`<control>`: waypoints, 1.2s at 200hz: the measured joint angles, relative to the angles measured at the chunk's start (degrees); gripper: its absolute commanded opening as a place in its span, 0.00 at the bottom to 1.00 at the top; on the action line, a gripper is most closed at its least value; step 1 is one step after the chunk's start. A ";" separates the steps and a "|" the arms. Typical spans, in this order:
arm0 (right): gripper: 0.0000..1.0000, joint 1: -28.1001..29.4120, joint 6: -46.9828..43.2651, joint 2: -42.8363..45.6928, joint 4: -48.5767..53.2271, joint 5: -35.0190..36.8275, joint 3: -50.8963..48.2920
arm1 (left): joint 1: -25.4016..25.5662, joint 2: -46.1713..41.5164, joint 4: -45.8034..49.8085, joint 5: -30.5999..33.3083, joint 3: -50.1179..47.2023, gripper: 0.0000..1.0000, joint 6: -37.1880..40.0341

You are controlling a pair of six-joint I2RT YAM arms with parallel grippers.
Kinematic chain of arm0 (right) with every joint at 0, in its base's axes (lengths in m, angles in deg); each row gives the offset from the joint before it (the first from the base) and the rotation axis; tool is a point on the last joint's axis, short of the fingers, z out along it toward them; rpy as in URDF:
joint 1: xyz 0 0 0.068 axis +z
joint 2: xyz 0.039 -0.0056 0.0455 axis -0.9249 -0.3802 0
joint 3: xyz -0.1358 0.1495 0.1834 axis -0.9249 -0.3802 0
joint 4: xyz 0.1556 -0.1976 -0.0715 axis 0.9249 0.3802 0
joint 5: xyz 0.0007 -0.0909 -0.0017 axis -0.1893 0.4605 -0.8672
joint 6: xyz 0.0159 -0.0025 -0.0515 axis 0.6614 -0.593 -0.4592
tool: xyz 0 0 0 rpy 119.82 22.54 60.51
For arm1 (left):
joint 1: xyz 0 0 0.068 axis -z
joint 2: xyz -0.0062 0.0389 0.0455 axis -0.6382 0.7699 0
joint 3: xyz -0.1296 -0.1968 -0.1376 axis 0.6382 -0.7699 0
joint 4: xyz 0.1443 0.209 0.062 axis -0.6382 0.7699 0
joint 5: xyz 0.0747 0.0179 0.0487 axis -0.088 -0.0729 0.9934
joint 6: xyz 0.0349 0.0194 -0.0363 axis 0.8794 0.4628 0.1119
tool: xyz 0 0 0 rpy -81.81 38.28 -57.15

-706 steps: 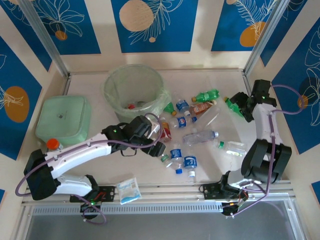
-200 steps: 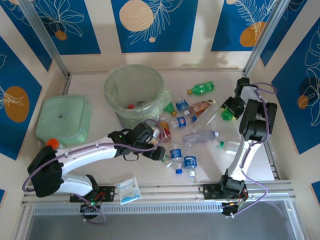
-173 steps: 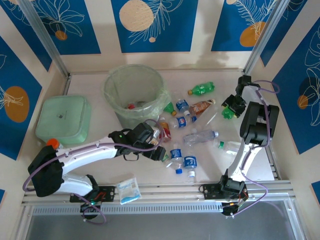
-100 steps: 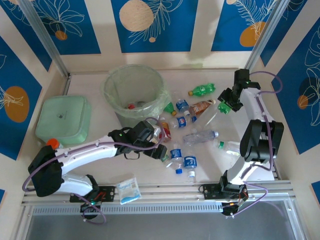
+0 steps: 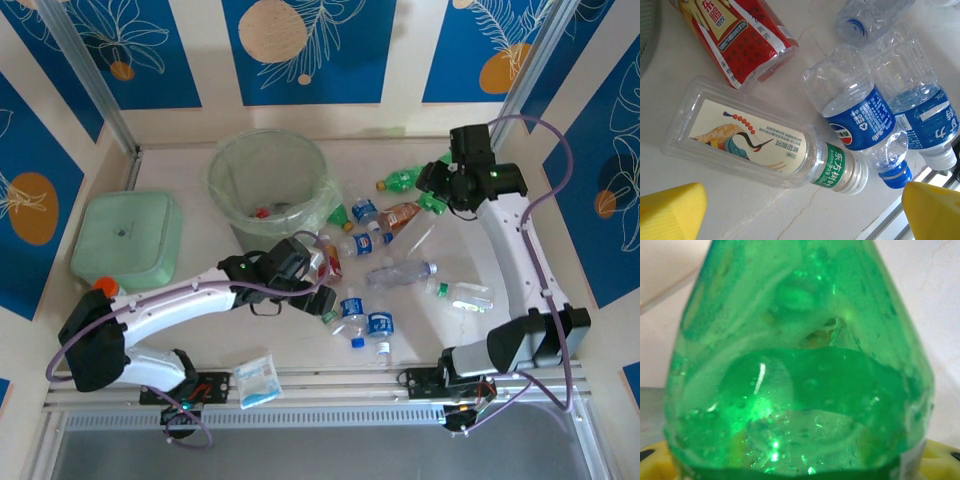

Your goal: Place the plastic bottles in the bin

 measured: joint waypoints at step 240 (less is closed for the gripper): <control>0.59 37.68 -3.82 -23.93 2.29 5.35 37.51 | 0.00 1.51 -1.90 0.00 0.68 1.00 0.02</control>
